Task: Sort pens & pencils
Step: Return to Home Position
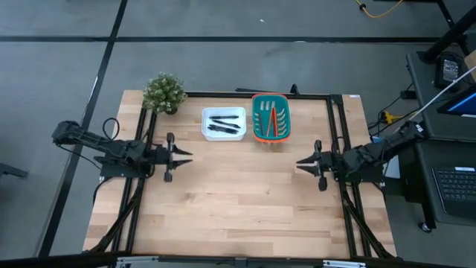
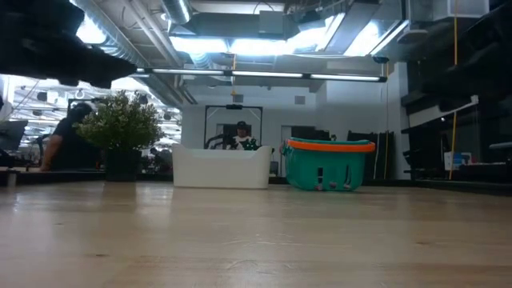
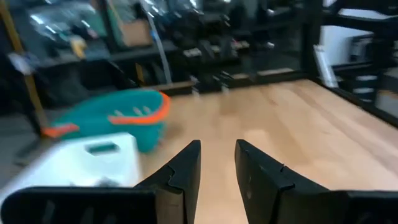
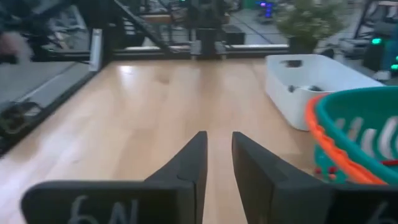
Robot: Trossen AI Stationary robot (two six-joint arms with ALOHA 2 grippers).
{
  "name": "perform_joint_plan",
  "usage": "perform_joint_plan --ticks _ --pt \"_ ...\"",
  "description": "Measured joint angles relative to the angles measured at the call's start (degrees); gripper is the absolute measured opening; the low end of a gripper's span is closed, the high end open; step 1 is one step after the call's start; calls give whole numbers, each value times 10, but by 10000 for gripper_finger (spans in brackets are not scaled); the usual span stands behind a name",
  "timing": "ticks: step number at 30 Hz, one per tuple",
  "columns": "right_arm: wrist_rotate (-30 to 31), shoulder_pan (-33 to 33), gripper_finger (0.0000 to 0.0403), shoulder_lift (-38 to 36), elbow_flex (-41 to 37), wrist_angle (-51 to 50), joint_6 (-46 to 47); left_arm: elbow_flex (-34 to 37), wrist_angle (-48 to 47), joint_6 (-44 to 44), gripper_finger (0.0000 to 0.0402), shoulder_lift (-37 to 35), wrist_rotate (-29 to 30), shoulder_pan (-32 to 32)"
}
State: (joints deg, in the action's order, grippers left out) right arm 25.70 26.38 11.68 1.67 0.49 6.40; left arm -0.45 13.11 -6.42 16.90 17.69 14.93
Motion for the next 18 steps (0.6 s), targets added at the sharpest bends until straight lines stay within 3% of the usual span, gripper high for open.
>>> perform_joint_plan --ticks 4,10,18 --pt "-1 -38 76 5 0 0 -26 0 15 -20 94 6 22 -29" --pt "-45 -88 76 18 0 -2 -67 0 -56 94 94 5 41 -83" --pt "-60 -117 76 34 0 -4 7 0 -29 94 94 4 23 -98"
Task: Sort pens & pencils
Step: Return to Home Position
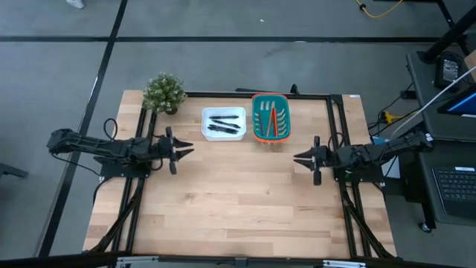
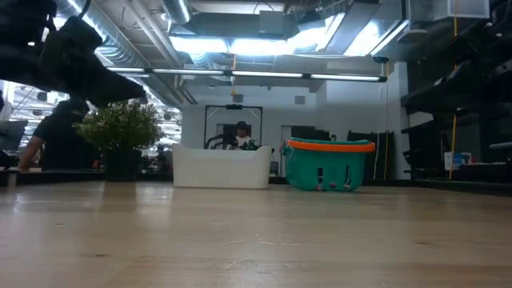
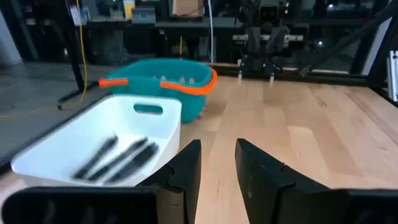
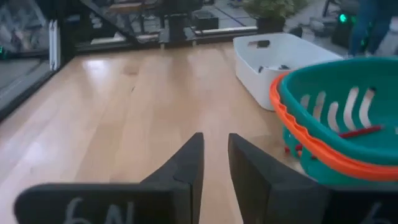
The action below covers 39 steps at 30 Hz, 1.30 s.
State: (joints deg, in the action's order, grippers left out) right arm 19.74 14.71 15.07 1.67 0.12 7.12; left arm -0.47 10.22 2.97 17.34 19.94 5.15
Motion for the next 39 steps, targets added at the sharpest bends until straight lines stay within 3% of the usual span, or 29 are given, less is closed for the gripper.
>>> perform_joint_plan --ticks 4,12,39 --pt "10 0 76 -1 0 1 50 0 -7 23 94 0 0 0" --pt "11 0 76 -1 0 1 61 0 5 -86 94 0 11 0" --pt "11 0 76 -1 0 1 60 0 -3 -86 94 0 12 0"
